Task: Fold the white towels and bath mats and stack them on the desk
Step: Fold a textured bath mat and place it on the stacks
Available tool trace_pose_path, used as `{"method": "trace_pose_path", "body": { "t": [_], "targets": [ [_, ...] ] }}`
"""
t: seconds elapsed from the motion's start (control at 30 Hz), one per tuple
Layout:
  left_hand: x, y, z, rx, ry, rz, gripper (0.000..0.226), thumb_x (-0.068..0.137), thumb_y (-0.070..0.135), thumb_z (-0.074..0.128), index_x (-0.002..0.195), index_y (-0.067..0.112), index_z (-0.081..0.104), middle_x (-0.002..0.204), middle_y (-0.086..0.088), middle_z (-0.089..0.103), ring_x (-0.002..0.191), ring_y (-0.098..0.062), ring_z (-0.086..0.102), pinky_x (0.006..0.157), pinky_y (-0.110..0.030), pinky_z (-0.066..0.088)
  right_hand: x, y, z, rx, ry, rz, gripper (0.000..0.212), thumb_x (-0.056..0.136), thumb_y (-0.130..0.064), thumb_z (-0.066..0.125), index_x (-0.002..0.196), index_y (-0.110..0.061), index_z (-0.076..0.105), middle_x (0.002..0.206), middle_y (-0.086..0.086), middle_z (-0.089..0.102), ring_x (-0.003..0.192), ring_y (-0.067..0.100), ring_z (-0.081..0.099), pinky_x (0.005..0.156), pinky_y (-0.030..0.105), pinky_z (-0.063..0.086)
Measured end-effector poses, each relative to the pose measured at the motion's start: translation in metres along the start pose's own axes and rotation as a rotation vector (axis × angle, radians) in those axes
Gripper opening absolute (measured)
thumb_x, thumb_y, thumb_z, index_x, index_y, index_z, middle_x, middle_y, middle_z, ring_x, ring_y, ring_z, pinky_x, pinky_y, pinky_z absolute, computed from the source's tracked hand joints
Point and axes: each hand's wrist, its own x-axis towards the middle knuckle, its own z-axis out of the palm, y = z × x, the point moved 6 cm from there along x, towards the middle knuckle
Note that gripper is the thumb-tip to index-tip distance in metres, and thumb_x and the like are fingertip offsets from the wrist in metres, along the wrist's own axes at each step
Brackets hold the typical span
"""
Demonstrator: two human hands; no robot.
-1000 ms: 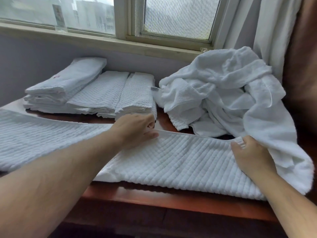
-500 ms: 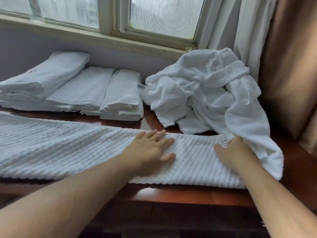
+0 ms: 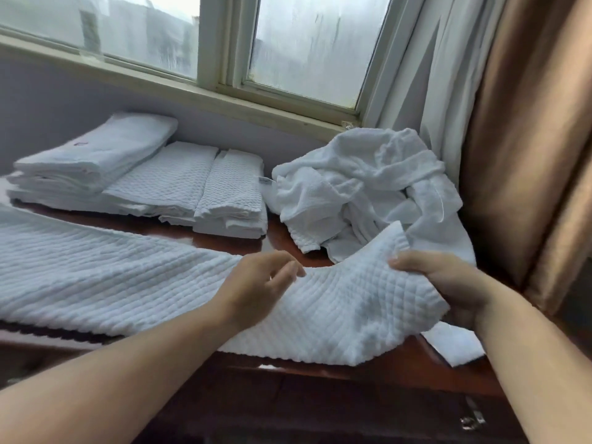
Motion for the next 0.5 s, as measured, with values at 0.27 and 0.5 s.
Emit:
{"method": "trace_pose_path", "body": {
  "t": [0.27,0.5],
  "targets": [
    [-0.035,-0.041,-0.142,-0.283,0.249,-0.127,0.051,0.109,0.034,0.033,0.089,0.01,0.073,0.072,-0.007,0.07,0.059,-0.018,0.061,0.052,-0.021,0.045,0.042,-0.082,0.196,-0.22,-0.121,-0.141,0.021,0.083,-0.014,0.071,0.062,-0.012,0.071,0.074,0.01,0.053,0.067,0.023,0.052,0.061,0.032,0.042],
    [-0.121,-0.143,-0.243,0.928,0.014,-0.5,0.046,0.098,0.058,0.03,0.14,0.049,0.046,0.155,0.013,0.039,0.143,-0.019,0.029,0.114,-0.043,0.02,0.089,-0.094,0.332,-0.251,-0.158,-0.278,0.025,0.085,-0.012,0.063,0.107,-0.002,0.064,0.055,-0.002,0.057,0.047,0.014,0.051,0.045,0.024,0.043]
  ]
}}
